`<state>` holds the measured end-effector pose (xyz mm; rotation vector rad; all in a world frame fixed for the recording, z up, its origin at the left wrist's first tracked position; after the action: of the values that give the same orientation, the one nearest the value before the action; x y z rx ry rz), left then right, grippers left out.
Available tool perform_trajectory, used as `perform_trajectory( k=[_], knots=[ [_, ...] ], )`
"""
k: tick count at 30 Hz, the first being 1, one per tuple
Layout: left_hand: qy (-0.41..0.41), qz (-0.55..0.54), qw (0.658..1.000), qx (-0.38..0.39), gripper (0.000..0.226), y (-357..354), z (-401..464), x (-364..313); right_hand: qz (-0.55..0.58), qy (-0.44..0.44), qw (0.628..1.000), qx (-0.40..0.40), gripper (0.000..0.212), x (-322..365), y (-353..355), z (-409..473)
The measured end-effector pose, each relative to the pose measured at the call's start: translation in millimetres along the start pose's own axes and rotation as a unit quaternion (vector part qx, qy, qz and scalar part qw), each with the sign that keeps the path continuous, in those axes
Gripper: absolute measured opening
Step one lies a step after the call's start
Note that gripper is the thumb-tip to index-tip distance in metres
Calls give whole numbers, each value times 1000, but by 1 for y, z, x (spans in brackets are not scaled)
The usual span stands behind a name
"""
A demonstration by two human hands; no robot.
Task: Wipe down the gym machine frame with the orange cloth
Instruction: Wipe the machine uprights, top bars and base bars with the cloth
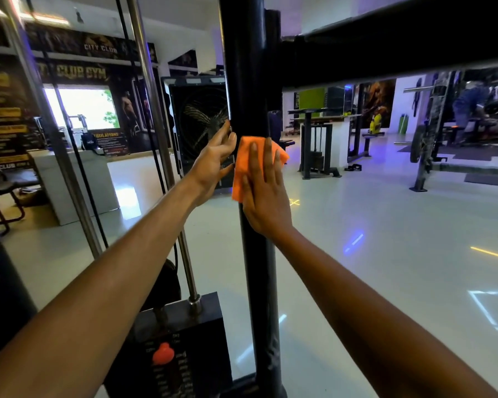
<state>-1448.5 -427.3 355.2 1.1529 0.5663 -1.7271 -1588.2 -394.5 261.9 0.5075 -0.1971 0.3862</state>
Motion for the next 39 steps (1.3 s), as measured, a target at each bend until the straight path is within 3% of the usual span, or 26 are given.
perform_trajectory(
  k=[6,14,17,20,22,25,30,34,39],
  knots=[
    [-6,1,1000,16,55,-3,-7,17,-12,-19,996,89,82,-31,-38,-119],
    [19,-14,1000,0,46,5,-7,21,9,3,1000,-2,79,-4,-9,-5],
    [17,-14,1000,10,51,3,-10,31,-9,-17,1000,12,88,-14,-31,-73],
    [28,-21,999,24,53,4,-17,51,-23,-35,996,85,110,-34,-61,-178],
    [35,-21,999,35,55,4,-22,64,-21,-32,993,108,103,-44,-70,-201],
    [41,-17,998,41,56,2,-26,73,6,-52,996,71,84,-36,-64,-156],
    [49,-13,998,34,58,-2,-32,87,6,-66,997,31,78,-25,-55,-96],
    [45,-15,998,30,60,-10,-40,103,-27,-43,997,66,80,-49,-73,-169],
    [37,-21,999,22,61,-14,-48,108,-28,-61,986,152,100,-65,-92,-259]
  ],
)
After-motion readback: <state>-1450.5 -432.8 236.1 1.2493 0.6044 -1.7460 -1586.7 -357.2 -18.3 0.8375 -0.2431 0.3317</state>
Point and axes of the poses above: each hand's wrist, its own z-axis towards the middle knuckle, its own y-axis out of the back of the hand, x = y × z, the point moved 2 cm from there along z, towards the middle knuckle, and after that the axes turned 5 degrees about -z, right-handed, at the moved point
